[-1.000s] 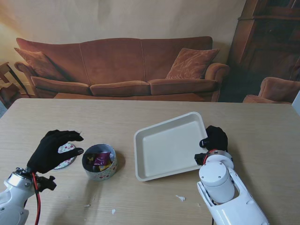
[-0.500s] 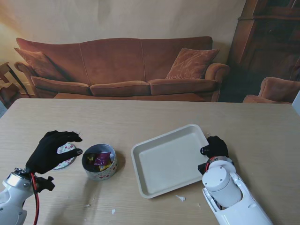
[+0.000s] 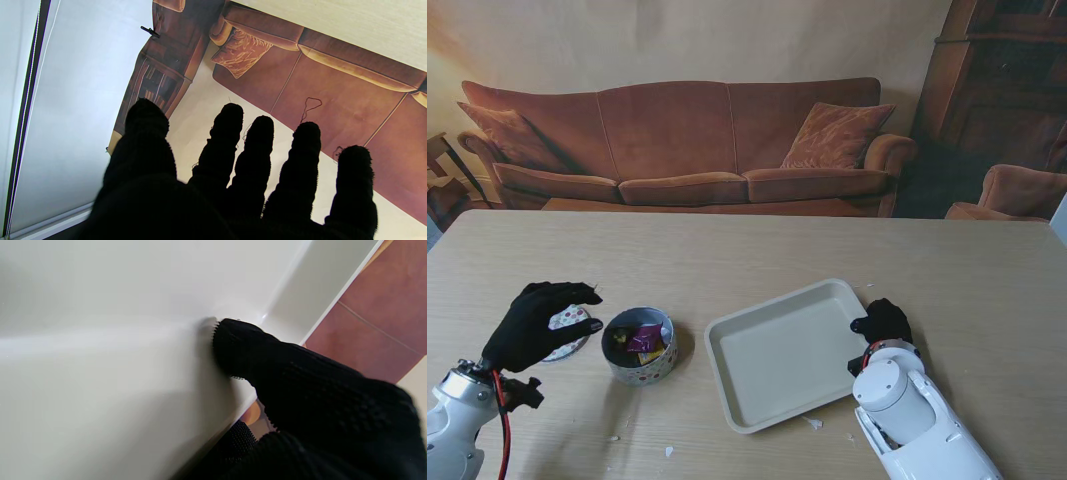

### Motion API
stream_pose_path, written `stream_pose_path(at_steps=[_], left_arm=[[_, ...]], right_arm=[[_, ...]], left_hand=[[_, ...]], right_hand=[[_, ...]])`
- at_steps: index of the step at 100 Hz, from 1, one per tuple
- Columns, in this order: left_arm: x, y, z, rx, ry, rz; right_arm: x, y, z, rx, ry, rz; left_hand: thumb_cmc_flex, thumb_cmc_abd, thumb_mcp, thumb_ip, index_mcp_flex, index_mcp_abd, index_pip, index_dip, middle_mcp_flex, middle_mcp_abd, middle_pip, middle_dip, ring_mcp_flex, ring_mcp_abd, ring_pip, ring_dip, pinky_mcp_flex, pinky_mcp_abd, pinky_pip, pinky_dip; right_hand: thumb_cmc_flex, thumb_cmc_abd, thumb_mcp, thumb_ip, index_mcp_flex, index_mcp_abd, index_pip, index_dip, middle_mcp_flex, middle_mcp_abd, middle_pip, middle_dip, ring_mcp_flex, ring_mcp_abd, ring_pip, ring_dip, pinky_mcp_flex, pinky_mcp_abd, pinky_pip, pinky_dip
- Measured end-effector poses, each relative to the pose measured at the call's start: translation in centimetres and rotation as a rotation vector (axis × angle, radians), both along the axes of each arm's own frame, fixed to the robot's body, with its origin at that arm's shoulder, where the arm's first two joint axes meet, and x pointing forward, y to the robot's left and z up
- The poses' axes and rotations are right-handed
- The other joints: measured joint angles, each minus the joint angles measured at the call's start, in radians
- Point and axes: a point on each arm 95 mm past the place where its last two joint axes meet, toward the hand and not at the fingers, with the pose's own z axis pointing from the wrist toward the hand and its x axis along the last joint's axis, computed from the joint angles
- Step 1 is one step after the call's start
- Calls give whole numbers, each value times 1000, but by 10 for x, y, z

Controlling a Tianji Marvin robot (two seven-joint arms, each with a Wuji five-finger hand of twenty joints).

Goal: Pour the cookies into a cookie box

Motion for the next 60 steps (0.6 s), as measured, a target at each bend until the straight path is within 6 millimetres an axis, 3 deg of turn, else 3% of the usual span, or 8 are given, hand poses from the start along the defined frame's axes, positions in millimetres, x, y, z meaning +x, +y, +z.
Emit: stream_pose_path(at_steps=[8,12,25,47,60], left_arm=[[0,0,-1,1,3,1],[0,1,-1,1,3,1],[0,2,-1,2,4,4],[1,5,-1,7,1,11],[1,7,-1,15,0,15]], right_arm=[[0,0,0,-29,8,6],[0,-1,0,-39,12,9],[0,-2,1,-55,11,12],[0,-2,4,-72,0,18],[-3,0,13,-104,-19,44]], left_hand=[[0,0,0,0,0,0,0,0,0,0,0,0,0,0,0,0,0,0,12,2],[0,0,0,0,0,0,0,0,0,0,0,0,0,0,0,0,0,0,12,2],[0,0,0,0,0,0,0,0,0,0,0,0,0,0,0,0,0,0,12,2],[0,0,0,0,0,0,0,0,0,0,0,0,0,0,0,0,0,0,12,2],[0,0,0,0,0,0,0,0,0,0,0,0,0,0,0,0,0,0,12,2]], right_hand=[[-77,70,-50,-5,3,14,-35,-11,8,8,-50,0,10,-2,-134,-98,2,-2,-33,-68],[-115,104,-75,-5,10,24,-73,41,8,14,-62,0,10,0,-181,-120,1,-2,-76,-113],[-211,139,-136,-5,13,36,-99,64,8,27,-106,-7,11,10,-329,-181,-11,9,-123,-147],[-224,140,-158,-5,-3,46,-102,56,-12,47,-135,-14,9,18,-407,-206,-25,24,-159,-172],[-262,186,-174,-6,-49,33,-151,33,-73,48,-188,-29,-59,43,-490,-226,-68,59,-263,-227]])
